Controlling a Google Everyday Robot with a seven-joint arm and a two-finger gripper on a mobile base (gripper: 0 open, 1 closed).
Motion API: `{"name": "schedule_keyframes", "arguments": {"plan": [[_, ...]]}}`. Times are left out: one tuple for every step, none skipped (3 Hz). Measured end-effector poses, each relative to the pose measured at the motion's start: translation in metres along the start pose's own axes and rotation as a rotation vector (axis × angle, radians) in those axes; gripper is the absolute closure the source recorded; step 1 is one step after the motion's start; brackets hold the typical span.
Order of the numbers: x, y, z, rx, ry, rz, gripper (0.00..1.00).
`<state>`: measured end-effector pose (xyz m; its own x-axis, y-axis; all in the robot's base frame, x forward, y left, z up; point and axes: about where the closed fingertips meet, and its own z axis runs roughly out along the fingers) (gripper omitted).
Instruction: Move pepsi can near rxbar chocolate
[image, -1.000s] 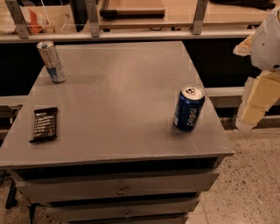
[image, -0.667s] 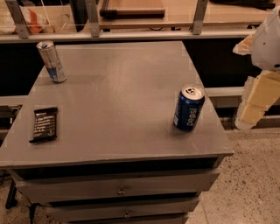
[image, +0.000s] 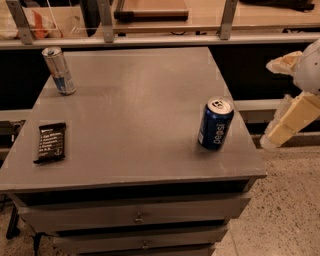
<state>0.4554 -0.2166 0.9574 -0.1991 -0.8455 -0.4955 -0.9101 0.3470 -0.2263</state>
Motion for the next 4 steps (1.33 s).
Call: {"name": "schedule_keyframes", "arguments": {"plan": [[-0.003,-0.002,0.016,-0.014,-0.161,0.045,0.00],[-0.006,-0.004,0.037,-0.026,-0.331,0.096,0.00],[-0.009,-0.003,0.054,-0.034,-0.454,0.122,0.00],[-0.012,-0.001,0.067,-0.043,-0.545,0.135,0.00]]}}
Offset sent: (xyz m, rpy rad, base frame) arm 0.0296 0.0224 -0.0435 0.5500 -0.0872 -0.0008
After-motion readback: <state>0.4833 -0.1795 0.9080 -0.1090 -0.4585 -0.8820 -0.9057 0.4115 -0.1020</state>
